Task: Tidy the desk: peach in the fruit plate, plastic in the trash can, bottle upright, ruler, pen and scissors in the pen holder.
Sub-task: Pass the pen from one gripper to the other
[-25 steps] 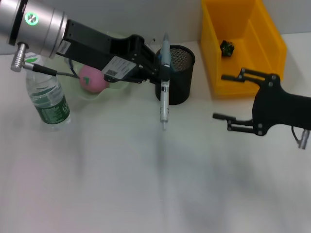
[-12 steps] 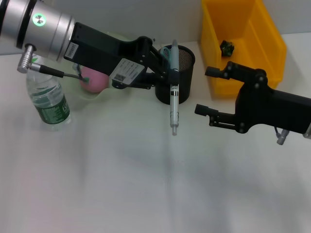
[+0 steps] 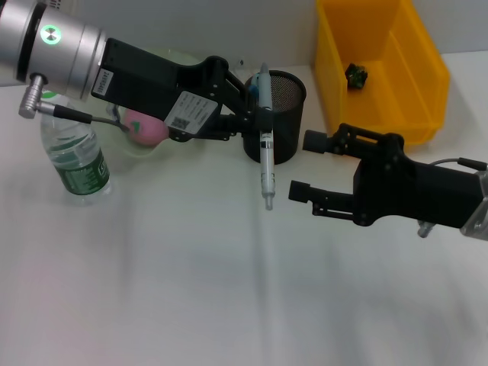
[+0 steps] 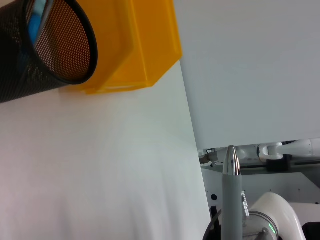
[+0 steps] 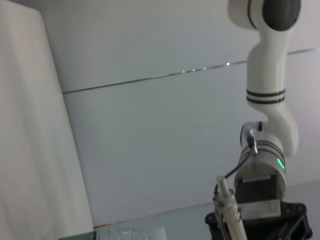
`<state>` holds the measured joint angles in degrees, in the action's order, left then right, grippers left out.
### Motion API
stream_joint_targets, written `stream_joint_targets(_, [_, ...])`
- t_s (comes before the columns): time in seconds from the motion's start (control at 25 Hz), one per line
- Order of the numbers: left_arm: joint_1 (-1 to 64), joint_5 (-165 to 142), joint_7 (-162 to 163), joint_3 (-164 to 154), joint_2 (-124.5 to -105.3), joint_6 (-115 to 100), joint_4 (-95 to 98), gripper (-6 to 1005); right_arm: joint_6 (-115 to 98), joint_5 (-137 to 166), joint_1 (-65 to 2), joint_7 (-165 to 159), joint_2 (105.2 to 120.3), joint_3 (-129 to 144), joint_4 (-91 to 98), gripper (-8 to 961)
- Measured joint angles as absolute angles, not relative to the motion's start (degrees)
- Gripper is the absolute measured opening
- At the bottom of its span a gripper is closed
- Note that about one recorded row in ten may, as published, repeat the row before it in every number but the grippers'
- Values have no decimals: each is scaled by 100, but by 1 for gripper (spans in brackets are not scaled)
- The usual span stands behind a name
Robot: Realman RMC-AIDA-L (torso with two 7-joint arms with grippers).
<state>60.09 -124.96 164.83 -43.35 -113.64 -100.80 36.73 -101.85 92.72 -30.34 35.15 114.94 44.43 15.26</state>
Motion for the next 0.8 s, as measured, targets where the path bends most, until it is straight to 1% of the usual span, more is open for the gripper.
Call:
stream_joint_targets(0.32, [6009,-12498,16486,-4332,-11378,-10103,3564,200,-10223,9268,-3148,4420,11486,4473,1172,709])
stream_joint_targets(0.8, [5978,-12498,16488,-4332,-11360,-10107,3555,210,-10340,9263,-3271,5220,11525,4500,878,698])
